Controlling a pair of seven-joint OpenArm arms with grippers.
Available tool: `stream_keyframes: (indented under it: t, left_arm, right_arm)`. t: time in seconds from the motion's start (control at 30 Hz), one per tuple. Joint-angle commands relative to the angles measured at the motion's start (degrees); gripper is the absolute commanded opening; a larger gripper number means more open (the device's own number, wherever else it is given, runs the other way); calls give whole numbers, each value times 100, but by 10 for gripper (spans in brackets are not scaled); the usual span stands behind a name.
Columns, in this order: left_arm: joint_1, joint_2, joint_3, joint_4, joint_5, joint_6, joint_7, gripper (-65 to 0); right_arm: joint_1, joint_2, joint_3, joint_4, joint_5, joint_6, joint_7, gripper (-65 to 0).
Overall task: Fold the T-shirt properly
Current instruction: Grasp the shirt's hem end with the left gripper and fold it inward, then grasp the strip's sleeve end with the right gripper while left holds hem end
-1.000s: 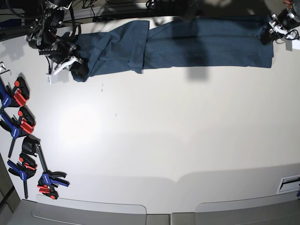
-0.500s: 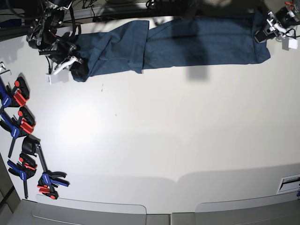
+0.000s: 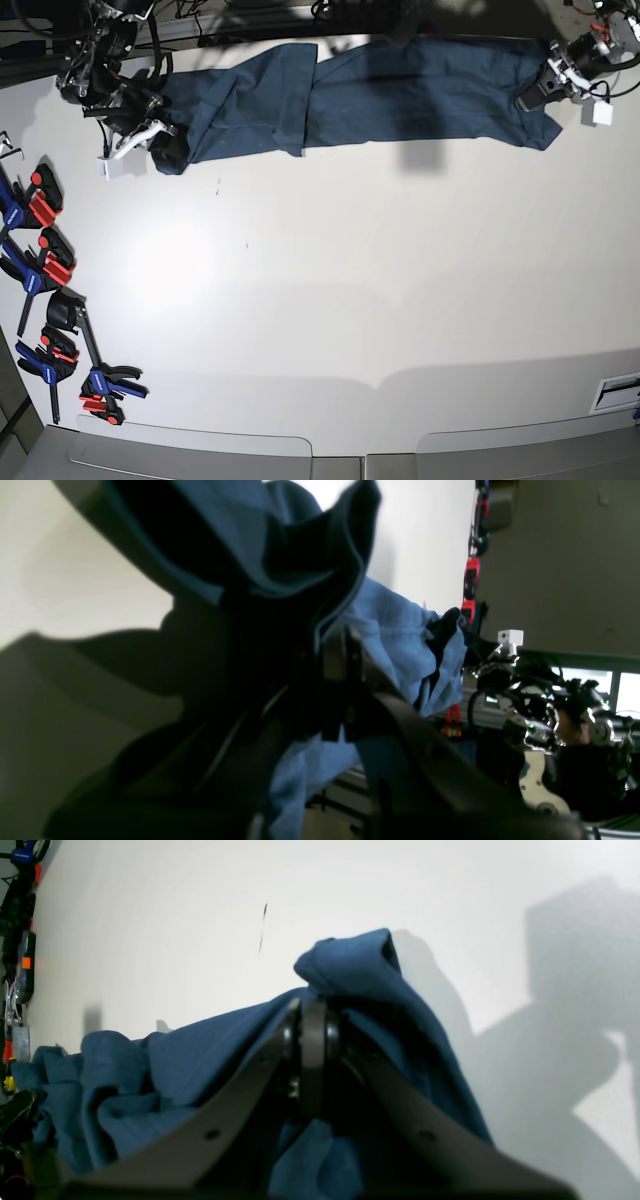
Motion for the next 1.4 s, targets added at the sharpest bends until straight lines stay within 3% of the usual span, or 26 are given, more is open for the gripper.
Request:
stream_keyframes:
  t: [0.0,0.27,0.57,0.77,1.37]
  left_arm:
    - [-15,-81,105,90,-139,-45,50,-650]
    - [-9,-79,1126,769,-139,-45,105,-650]
    - [72,-79,1167,2041,-139,-45,116,-650]
    - [26,-81,1167,2124,175,-45,-382,-650]
    - [-11,-136,1156,2122,564,-45,-501,-650]
  right_arm:
    - [35,94,24,68,72,10,44,-650]
    - [35,94,24,68,85,10,-26,-650]
    - [35,94,24,68,81,10,-63,-650]
    - [35,94,24,68,2,10,107,-650]
    - [37,81,72,68,-662,-861,654,-650]
